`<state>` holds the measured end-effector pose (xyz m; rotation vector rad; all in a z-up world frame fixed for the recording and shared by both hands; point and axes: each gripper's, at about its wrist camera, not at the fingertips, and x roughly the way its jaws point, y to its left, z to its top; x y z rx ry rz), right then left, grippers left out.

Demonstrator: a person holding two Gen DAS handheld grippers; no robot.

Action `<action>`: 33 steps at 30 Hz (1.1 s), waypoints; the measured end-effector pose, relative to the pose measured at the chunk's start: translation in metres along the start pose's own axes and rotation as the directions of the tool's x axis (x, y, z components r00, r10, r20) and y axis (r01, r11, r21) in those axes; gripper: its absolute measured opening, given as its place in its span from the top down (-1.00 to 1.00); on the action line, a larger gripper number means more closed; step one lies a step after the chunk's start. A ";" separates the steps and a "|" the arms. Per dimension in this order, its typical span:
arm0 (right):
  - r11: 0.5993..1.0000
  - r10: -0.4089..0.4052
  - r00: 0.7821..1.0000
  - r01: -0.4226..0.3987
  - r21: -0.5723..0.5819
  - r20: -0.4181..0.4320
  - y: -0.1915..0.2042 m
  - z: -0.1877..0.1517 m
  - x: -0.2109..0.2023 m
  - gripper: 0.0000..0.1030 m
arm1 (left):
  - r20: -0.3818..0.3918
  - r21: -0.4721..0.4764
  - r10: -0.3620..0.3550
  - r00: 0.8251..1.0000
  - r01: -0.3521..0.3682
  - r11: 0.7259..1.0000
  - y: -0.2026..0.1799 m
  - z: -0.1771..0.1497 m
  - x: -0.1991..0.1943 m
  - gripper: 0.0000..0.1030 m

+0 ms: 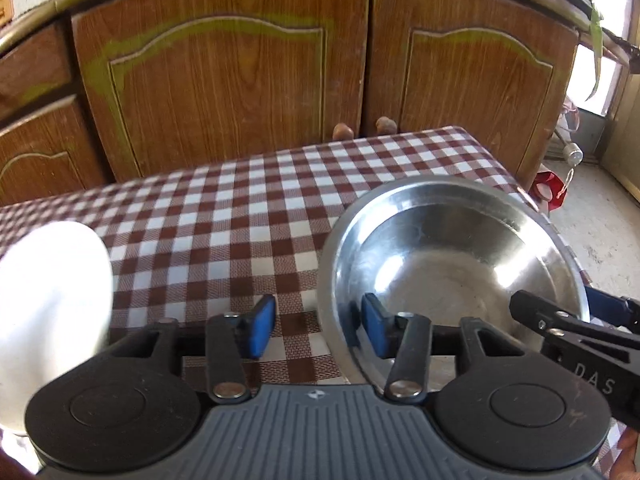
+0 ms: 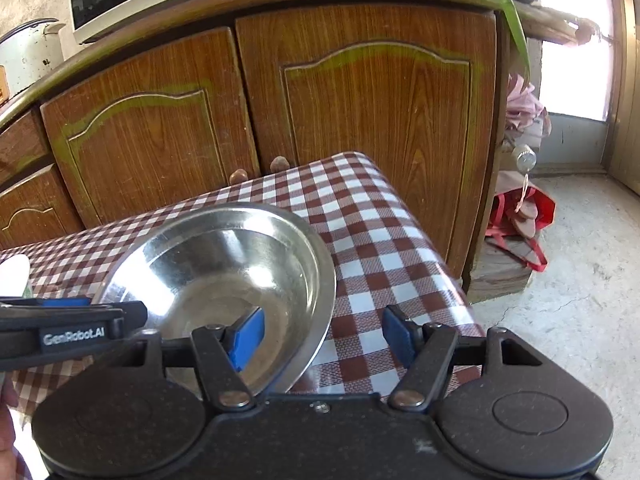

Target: Organize plates and bowls

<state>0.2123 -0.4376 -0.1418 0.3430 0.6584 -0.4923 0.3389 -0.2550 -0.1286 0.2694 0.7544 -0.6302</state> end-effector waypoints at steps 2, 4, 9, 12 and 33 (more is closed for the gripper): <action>1.000 0.001 1.000 -0.001 0.001 -0.002 0.000 -0.002 0.002 -0.01 | 0.008 0.021 -0.028 1.000 0.028 0.999 -0.002 -0.001 0.002 0.43; 1.000 0.021 1.000 -0.021 0.002 -0.001 -0.001 -0.004 0.003 0.29 | 0.019 0.052 -0.036 0.999 0.035 0.998 -0.007 -0.002 -0.001 0.48; 0.998 0.046 0.999 -0.046 0.036 0.000 -0.001 -0.007 -0.001 0.55 | 0.015 0.040 -0.063 0.998 0.063 0.997 -0.004 -0.005 -0.008 0.53; 0.999 0.032 0.999 -0.033 0.037 0.021 -0.001 -0.009 -0.012 0.55 | 0.031 0.054 -0.066 0.997 0.065 0.996 -0.006 -0.008 -0.020 0.53; 0.999 0.029 0.997 -0.031 0.033 0.072 0.016 -0.020 -0.162 0.55 | 0.066 0.036 -0.062 0.996 0.060 0.998 -0.013 -0.036 -0.152 0.52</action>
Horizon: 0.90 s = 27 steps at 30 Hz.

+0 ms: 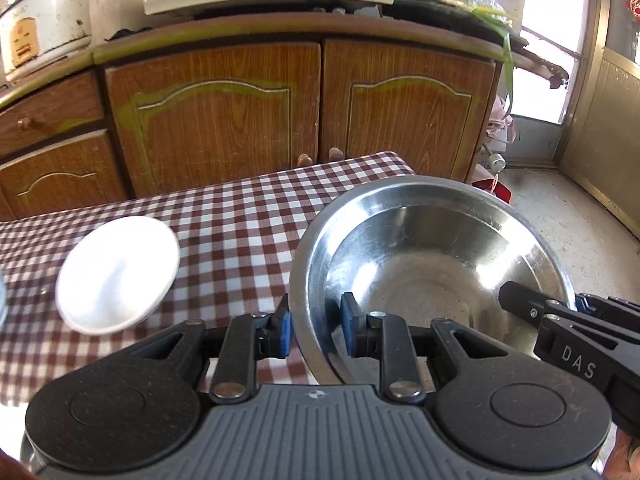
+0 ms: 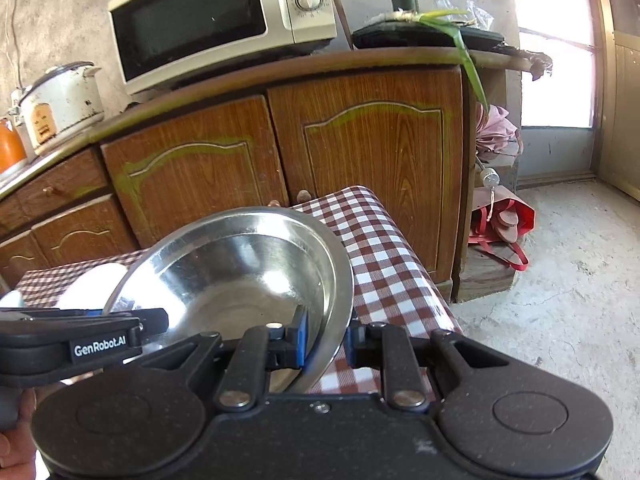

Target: Organize plates and bowls

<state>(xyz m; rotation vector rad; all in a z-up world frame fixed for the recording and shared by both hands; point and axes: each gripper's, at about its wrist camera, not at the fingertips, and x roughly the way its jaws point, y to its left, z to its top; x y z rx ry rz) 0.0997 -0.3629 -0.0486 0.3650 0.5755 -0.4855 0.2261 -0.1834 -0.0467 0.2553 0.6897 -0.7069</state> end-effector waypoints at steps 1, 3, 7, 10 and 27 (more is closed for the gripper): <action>1.000 0.000 1.000 0.000 0.000 0.002 0.002 -0.001 -0.008 0.55 | 0.003 0.005 0.000 1.000 0.000 1.000 -0.001 -0.001 -0.007 0.52; 1.000 0.004 1.000 -0.005 0.012 0.008 0.002 -0.002 -0.025 0.55 | 0.012 0.017 0.000 1.000 0.000 1.000 -0.003 -0.005 -0.024 0.52; 1.000 0.004 1.000 -0.004 0.019 0.022 0.006 -0.006 -0.059 0.55 | 0.027 0.023 0.004 1.000 -0.005 1.000 -0.005 -0.014 -0.053 0.52; 1.000 -0.002 0.999 0.001 0.020 0.033 0.009 -0.009 -0.084 0.56 | 0.036 0.021 -0.003 0.999 0.002 1.000 -0.006 -0.022 -0.072 0.52; 1.000 -0.005 0.999 0.004 0.027 0.050 0.028 -0.045 -0.183 0.58 | 0.055 0.030 0.005 0.998 -0.007 1.000 -0.001 -0.072 -0.152 0.50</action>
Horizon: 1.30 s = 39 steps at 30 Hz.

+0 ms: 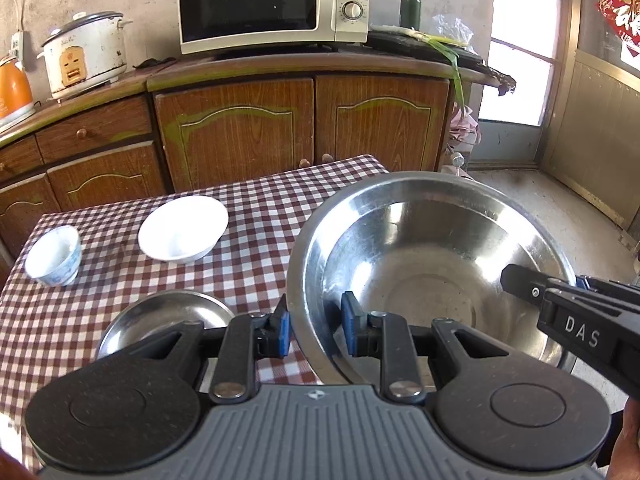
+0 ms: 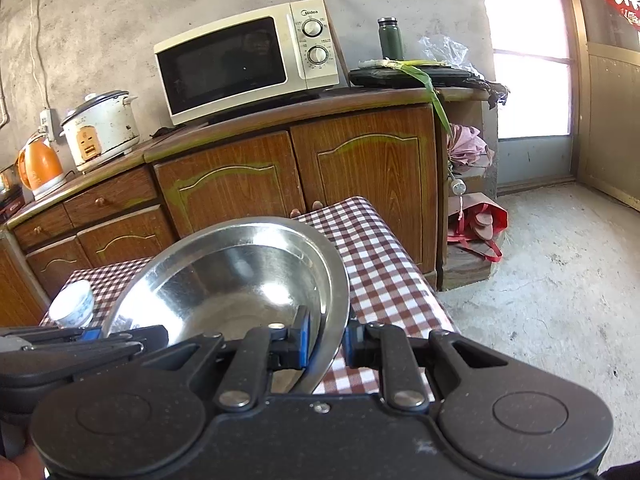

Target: Organize plates and bowls

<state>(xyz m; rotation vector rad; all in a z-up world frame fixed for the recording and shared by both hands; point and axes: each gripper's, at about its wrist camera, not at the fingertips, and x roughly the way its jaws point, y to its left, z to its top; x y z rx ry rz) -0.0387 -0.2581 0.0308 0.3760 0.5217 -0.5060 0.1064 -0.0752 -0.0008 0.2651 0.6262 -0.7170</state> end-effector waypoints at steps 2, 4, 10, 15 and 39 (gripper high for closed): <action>1.000 0.000 1.000 0.000 -0.001 0.001 0.004 -0.006 -0.008 0.58 | 0.005 0.003 0.006 1.000 -0.006 1.000 0.002 -0.005 -0.007 0.50; 1.000 0.001 1.000 -0.001 0.002 0.003 0.007 -0.011 -0.016 0.58 | 0.011 0.009 0.010 1.000 -0.010 1.000 0.002 -0.010 -0.015 0.50; 1.000 0.005 1.000 -0.005 0.001 0.007 0.016 -0.024 -0.037 0.58 | 0.020 0.007 0.016 1.000 -0.016 1.000 0.009 -0.023 -0.033 0.49; 1.000 0.009 1.000 -0.009 -0.012 0.010 0.026 -0.035 -0.049 0.58 | 0.026 0.000 0.032 0.999 -0.032 0.999 0.013 -0.034 -0.043 0.48; 0.995 0.066 0.998 -0.066 -0.074 -0.015 0.077 -0.072 -0.067 0.58 | 0.026 -0.030 0.122 0.992 -0.121 0.992 0.047 -0.070 -0.071 0.45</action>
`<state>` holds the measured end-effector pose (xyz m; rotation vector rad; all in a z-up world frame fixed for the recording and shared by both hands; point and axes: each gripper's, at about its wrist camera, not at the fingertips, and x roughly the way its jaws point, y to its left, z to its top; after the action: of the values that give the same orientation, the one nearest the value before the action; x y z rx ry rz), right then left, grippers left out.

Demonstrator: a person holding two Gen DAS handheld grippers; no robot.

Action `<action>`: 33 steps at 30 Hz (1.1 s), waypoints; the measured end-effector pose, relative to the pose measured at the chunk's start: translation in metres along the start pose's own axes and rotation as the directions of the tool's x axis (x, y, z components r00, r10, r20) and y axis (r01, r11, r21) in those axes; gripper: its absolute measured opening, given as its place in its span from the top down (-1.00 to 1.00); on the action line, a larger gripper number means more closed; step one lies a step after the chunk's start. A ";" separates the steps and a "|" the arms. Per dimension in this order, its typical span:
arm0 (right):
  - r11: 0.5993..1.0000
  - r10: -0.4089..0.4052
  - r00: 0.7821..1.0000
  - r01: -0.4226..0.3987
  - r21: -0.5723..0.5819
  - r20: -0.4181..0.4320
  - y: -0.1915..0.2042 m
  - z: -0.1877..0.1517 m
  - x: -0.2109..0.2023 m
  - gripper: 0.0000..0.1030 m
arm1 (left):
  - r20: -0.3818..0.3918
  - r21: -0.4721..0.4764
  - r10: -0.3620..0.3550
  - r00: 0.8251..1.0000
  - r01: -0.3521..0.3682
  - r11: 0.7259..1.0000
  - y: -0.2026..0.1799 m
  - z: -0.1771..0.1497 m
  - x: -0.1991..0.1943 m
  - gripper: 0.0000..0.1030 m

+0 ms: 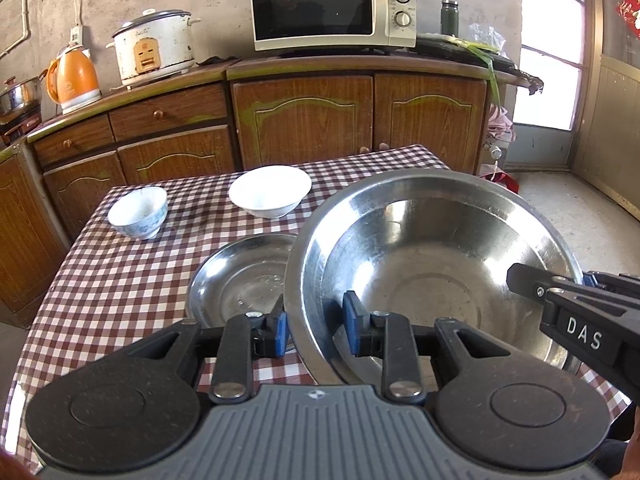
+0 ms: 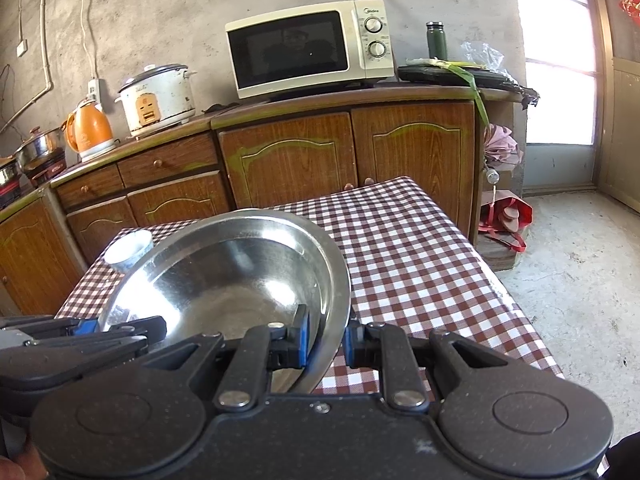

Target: Organize plates and bowls

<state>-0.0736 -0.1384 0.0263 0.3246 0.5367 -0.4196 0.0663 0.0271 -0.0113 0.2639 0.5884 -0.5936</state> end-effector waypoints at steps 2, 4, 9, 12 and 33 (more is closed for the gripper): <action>1.000 0.001 1.000 -0.001 -0.004 -0.004 0.003 -0.003 0.001 0.58 | -0.007 -0.004 0.002 1.000 -0.002 1.000 0.002 -0.002 0.000 0.45; 1.000 0.000 1.000 0.000 -0.011 -0.008 0.007 -0.005 0.002 0.58 | -0.011 -0.006 0.007 1.000 -0.007 1.000 0.004 -0.005 0.000 0.45; 1.000 0.006 1.000 -0.007 -0.022 -0.019 0.013 -0.010 0.004 0.58 | -0.017 -0.008 0.015 1.000 -0.016 1.000 0.007 -0.009 0.001 0.45; 1.000 0.009 1.000 -0.009 -0.029 -0.026 0.016 -0.013 0.005 0.58 | -0.021 -0.008 0.020 1.000 -0.020 1.000 0.011 -0.013 0.001 0.44; 0.994 0.044 0.993 -0.054 -0.092 -0.106 0.048 -0.047 0.020 0.57 | -0.084 -0.038 0.070 0.994 -0.073 0.997 0.036 -0.048 0.004 0.43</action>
<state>-0.0557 -0.0834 -0.0140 0.2686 0.6474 -0.3294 0.0689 0.0729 -0.0494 0.2709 0.6676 -0.5031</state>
